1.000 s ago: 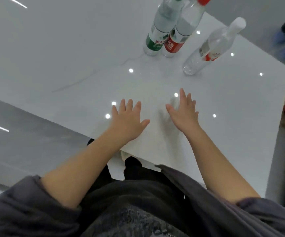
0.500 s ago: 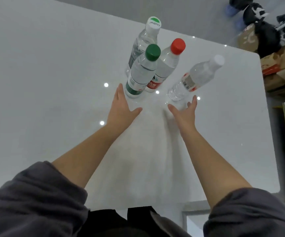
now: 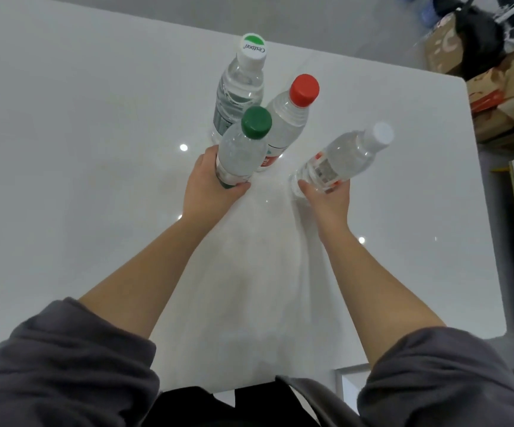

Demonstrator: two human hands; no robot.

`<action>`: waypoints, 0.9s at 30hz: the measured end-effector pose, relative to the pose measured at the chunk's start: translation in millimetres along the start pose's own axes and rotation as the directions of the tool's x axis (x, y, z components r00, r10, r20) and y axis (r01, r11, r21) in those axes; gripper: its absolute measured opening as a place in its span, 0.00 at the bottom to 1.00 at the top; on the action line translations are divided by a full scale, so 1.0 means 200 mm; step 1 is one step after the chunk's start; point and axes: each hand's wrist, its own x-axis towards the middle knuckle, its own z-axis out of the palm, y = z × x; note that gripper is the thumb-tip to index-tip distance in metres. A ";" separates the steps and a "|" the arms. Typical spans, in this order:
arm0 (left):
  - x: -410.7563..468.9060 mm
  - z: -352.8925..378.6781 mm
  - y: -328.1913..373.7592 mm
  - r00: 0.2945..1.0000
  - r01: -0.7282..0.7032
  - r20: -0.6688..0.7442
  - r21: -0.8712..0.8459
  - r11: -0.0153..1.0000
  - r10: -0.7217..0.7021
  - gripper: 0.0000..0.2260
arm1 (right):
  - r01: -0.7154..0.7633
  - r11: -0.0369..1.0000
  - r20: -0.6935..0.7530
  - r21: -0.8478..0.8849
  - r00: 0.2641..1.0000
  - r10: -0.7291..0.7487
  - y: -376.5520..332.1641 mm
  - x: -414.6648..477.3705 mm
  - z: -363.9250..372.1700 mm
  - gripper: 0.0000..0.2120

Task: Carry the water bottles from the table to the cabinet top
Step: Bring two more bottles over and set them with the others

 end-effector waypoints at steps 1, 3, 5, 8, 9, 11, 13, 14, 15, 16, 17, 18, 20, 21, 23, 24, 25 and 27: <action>-0.04 0.00 -0.01 1.000 -0.002 0.012 -0.002 1.000 0.002 0.28 | -0.003 1.000 -0.009 -0.014 1.000 0.003 0.03 -0.05 -0.01 0.28; -0.12 0.00 -0.03 1.000 -0.006 0.029 0.005 1.000 0.005 0.29 | -0.016 1.000 -0.013 -0.023 1.000 0.016 0.09 -0.18 -0.01 0.27; -0.20 0.00 -0.06 0.999 -0.013 0.046 0.021 1.000 0.012 0.31 | -0.039 0.999 -0.007 -0.015 0.999 0.039 0.16 -0.29 -0.02 0.28; -0.29 0.00 -0.11 0.996 -0.039 0.084 0.018 0.999 0.037 0.34 | -0.038 0.999 0.010 -0.002 0.999 0.038 0.23 -0.40 -0.02 0.26; -0.29 0.00 -0.12 0.995 -0.040 0.096 0.017 0.999 0.038 0.35 | -0.040 0.999 0.012 0.000 0.999 0.040 0.23 -0.42 -0.01 0.23; -0.30 0.00 -0.12 0.993 -0.027 0.113 0.030 0.999 0.023 0.33 | -0.034 0.999 0.010 -0.009 0.999 0.034 0.22 -0.43 -0.01 0.17; -0.29 -0.02 -0.11 0.990 -0.032 0.135 0.026 0.999 0.028 0.30 | -0.029 1.000 0.015 -0.006 0.999 0.029 0.20 -0.45 -0.02 0.16; -0.29 -0.03 -0.10 0.988 -0.036 0.151 0.027 0.999 0.032 0.29 | -0.033 0.999 0.013 0.008 0.999 0.033 0.19 -0.47 -0.02 0.19; -0.30 -0.04 -0.09 0.985 -0.032 0.169 0.037 0.999 0.025 0.28 | -0.047 0.999 0.011 0.022 0.999 0.046 0.19 -0.50 -0.02 0.22; -0.32 -0.04 -0.08 0.982 -0.023 0.188 0.055 0.998 0.013 0.27 | -0.064 0.997 0.011 0.033 0.998 0.064 0.20 -0.54 -0.03 0.26; -0.34 -0.05 -0.08 0.979 -0.012 0.205 0.076 0.997 -0.004 0.28 | -0.076 0.996 0.009 0.040 0.997 0.076 0.22 -0.59 -0.04 0.27; -0.39 -0.05 -0.09 0.975 -0.004 0.221 0.088 0.996 -0.016 0.28 | -0.086 0.995 0.008 0.047 0.996 0.086 0.24 -0.64 -0.05 0.29; -0.50 -0.03 -0.11 0.968 0.011 0.250 0.089 0.996 -0.033 0.28 | -0.100 0.993 0.002 0.056 0.995 0.100 0.30 -0.75 -0.11 0.28; -0.56 -0.01 -0.12 0.963 0.017 0.265 0.086 0.996 -0.040 0.27 | -0.106 0.992 0.001 0.063 0.994 0.106 0.33 -0.80 -0.15 0.25; -0.69 0.04 -0.13 0.954 0.008 0.297 0.077 0.997 -0.031 0.25 | -0.132 0.988 -0.009 0.079 0.991 0.133 0.39 -0.91 -0.23 0.20; -0.76 0.08 -0.12 0.949 -0.010 0.316 0.074 0.997 -0.014 0.25 | -0.149 0.985 -0.028 0.089 0.988 0.152 0.43 -0.95 -0.29 0.20; -0.82 0.12 -0.11 0.941 -0.030 0.338 0.072 0.997 0.005 0.24 | -0.166 0.981 -0.054 0.103 0.984 0.172 0.47 -0.99 -0.34 0.21; -0.95 0.22 -0.08 0.922 -0.061 0.386 0.054 0.997 0.036 0.23 | -0.197 0.971 -0.101 0.132 0.972 0.211 0.55 -1.06 -0.47 0.25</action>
